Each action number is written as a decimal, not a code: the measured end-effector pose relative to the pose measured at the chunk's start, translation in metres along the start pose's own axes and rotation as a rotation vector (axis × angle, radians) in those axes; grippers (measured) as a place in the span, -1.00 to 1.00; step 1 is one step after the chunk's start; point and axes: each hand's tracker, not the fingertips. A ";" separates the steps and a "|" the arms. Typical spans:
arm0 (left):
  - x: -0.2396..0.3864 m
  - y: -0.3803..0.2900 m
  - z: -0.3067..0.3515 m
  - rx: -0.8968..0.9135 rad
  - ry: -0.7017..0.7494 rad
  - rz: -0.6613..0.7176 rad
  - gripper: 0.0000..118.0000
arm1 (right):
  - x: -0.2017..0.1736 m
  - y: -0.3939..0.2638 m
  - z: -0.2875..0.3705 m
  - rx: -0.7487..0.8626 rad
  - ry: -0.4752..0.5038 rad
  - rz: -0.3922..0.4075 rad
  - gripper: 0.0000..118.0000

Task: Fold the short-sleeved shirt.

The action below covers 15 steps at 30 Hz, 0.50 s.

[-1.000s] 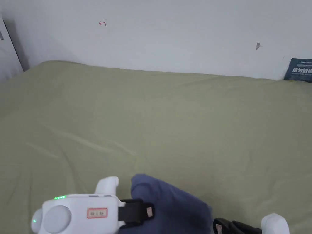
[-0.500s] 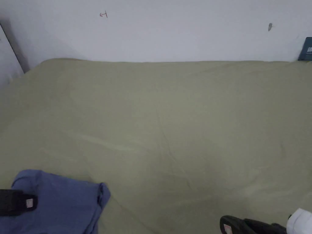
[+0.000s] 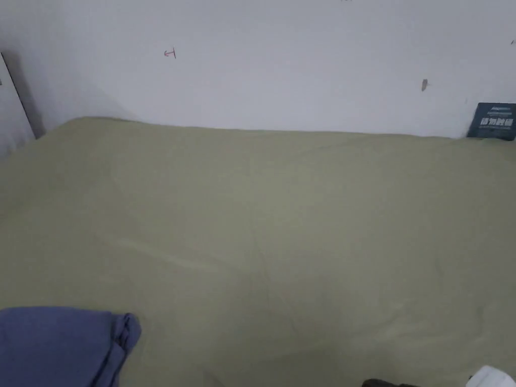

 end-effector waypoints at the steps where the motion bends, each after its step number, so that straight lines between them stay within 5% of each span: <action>1: 0.011 -0.002 0.020 0.080 0.049 -0.056 -0.09 | 0.002 0.003 0.006 0.005 -0.021 -0.003 -0.98; 2: 0.038 -0.008 0.043 0.150 0.082 -0.111 -0.72 | 0.001 0.008 0.013 0.012 -0.059 0.004 -0.98; 3: 0.064 -0.014 0.060 0.216 0.109 -0.152 -1.00 | 0.001 0.010 0.019 0.020 -0.106 0.023 -0.98; 6: 0.138 -0.035 0.099 0.336 0.030 -0.155 -1.00 | 0.000 0.019 0.040 0.047 -0.266 0.082 -0.98; 12: 0.297 -0.056 0.156 0.524 -0.186 -0.191 -1.00 | 0.004 0.041 0.089 0.168 -0.513 0.073 -0.98; 15: 0.334 -0.061 0.164 0.601 -0.233 -0.105 -1.00 | 0.006 0.055 0.109 0.213 -0.601 0.100 -0.98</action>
